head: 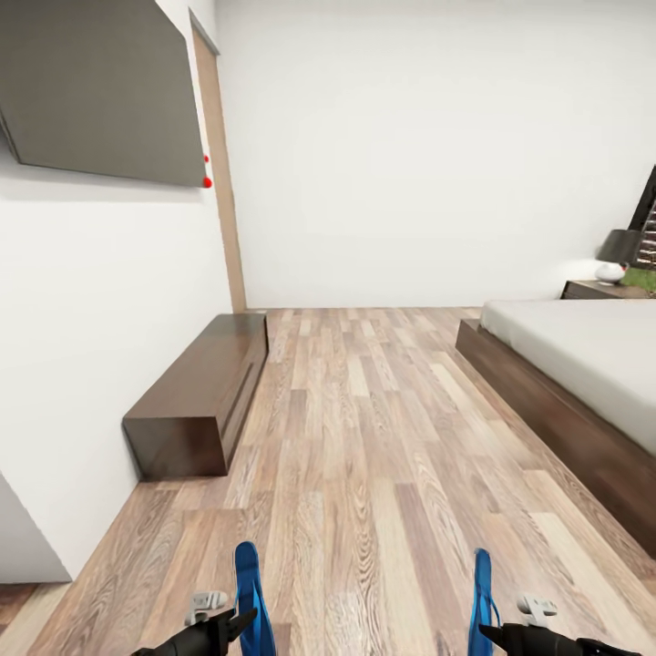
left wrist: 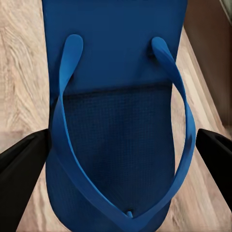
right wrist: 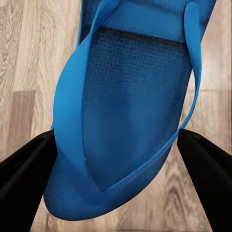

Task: In the bedroom, move the book from the bed onto either nightstand, and place the two sandals side by side next to the bed.

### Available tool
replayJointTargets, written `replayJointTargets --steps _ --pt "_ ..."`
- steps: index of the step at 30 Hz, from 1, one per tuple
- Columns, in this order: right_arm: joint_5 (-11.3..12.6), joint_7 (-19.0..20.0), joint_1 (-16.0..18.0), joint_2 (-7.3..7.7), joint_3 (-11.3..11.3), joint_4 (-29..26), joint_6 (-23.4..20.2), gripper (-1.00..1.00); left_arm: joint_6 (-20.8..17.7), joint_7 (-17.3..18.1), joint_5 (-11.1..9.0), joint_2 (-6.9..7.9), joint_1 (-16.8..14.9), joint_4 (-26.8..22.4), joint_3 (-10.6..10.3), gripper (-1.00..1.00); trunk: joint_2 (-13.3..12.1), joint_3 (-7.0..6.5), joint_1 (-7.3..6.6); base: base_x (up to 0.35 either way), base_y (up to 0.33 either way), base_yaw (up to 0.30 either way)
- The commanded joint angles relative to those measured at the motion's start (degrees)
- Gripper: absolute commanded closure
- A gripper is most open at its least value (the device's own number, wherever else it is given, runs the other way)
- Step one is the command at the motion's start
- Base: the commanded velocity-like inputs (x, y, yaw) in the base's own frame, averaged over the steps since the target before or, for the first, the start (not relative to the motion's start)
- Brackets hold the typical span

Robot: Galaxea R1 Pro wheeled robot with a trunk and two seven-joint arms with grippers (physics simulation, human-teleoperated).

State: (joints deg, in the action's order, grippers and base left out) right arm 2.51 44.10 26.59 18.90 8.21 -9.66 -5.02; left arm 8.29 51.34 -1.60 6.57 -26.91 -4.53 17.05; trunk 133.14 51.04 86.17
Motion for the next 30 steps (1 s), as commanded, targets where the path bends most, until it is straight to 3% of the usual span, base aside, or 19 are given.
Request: replayJointTargets --steps 1,30 --pt "0.31 0.20 0.04 -0.01 0.32 -0.01 -0.52 1.00 0.24 0.16 -0.16 0.02 -0.04 0.05 -0.09 1.00 0.02 0.05 -0.01 0.000 0.000 -0.285" --pt "0.31 0.17 0.04 0.00 0.31 -0.01 -0.52 1.00 0.24 0.07 -0.16 0.02 -0.04 0.05 -0.09 1.00 0.02 0.05 -0.01 0.000 0.000 -0.284"
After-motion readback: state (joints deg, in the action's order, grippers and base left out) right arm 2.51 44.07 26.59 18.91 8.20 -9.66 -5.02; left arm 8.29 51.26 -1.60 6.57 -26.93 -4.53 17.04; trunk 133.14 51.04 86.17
